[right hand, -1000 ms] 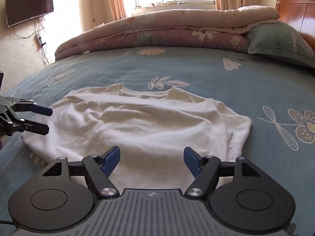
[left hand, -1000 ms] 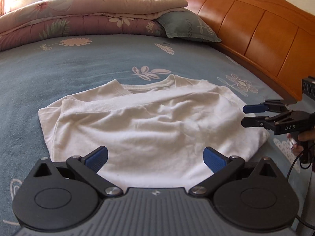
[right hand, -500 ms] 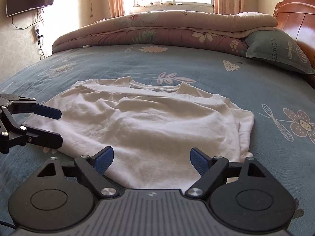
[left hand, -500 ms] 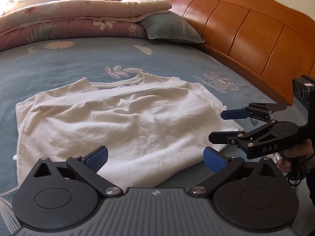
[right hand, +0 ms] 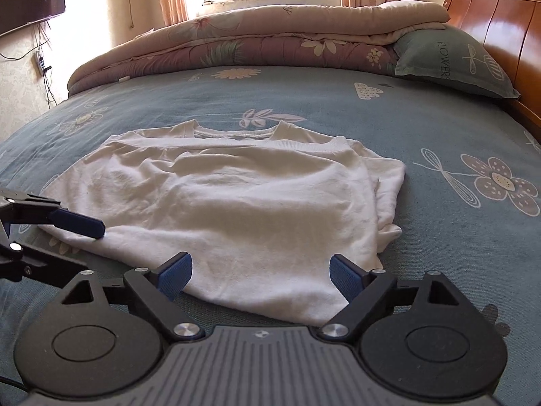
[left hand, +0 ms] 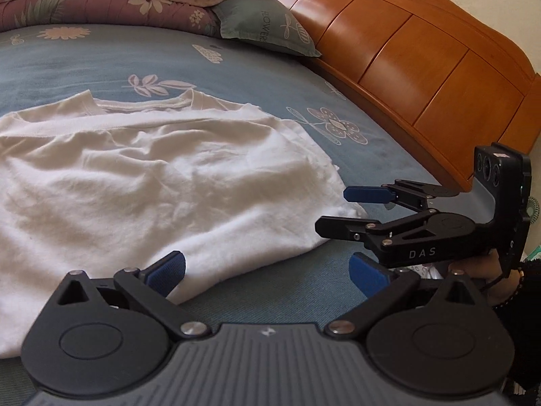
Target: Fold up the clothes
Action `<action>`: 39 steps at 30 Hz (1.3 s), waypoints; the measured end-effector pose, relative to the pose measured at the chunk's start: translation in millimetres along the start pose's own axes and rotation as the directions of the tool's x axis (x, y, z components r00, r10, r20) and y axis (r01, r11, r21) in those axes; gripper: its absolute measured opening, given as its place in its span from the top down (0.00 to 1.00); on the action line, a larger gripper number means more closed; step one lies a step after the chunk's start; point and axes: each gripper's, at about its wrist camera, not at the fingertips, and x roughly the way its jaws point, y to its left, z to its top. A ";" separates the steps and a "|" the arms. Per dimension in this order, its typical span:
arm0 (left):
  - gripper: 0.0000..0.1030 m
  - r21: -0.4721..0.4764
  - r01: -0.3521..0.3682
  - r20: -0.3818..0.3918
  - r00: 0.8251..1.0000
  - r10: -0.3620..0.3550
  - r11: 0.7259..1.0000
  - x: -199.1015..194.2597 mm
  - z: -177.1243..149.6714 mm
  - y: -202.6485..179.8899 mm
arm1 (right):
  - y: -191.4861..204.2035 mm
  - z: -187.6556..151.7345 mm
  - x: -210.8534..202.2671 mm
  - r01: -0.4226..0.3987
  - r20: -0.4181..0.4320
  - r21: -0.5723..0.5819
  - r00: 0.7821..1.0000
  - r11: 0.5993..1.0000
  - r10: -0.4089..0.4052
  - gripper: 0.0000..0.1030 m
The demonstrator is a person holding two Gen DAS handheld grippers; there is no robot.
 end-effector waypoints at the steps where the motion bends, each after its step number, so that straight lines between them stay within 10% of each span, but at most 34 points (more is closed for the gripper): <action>1: 0.01 0.013 -0.007 -0.005 1.000 0.007 1.000 0.4 -1.3 -1.5 | 0.8 0.5 -0.1 -0.003 0.002 0.005 1.000 1.000 0.003 0.11; 6: 0.01 0.160 -0.120 0.016 0.993 0.119 0.980 -19.4 -1.0 -16.8 | 0.9 -5.1 -8.0 0.032 -0.042 -0.127 0.998 0.991 -0.037 0.10; 8: 0.01 0.322 -0.259 0.068 0.966 0.251 0.910 -34.5 -3.2 -27.7 | 1.7 -5.7 -15.1 0.072 -0.038 -0.218 0.996 0.973 -0.082 0.06; 12: 0.01 0.589 -0.492 0.160 0.849 0.504 0.641 -43.3 -18.8 -39.1 | 16.8 -9.1 -21.8 0.174 0.001 -0.475 0.980 0.863 -0.197 0.01; 16: 0.01 0.770 -0.527 0.212 0.743 0.635 0.360 -34.8 -49.2 -38.9 | 46.7 -22.7 -15.0 0.199 0.045 -0.693 0.971 0.693 -0.234 0.00; 19: 0.01 0.822 -0.528 0.249 0.672 0.697 0.215 -20.2 -65.1 -34.7 | 68.7 -32.5 -1.5 0.193 0.064 -0.785 0.971 0.589 -0.232 0.00; 26: 0.01 0.814 -0.551 0.310 0.681 0.663 0.186 5.5 -50.9 -45.0 | 110.6 -25.7 30.6 0.232 0.142 -0.854 0.965 0.465 -0.220 0.00; 34: 0.01 0.833 -0.542 0.369 0.697 0.615 0.114 29.2 -41.1 -52.3 | 124.1 -10.7 50.7 0.247 0.175 -0.841 0.966 0.482 -0.190 0.00; 39: 0.00 0.837 -0.543 0.374 0.653 0.659 0.062 10.5 -51.5 -26.5 | 93.2 -18.1 37.4 0.277 0.171 -0.848 0.950 0.452 -0.261 0.00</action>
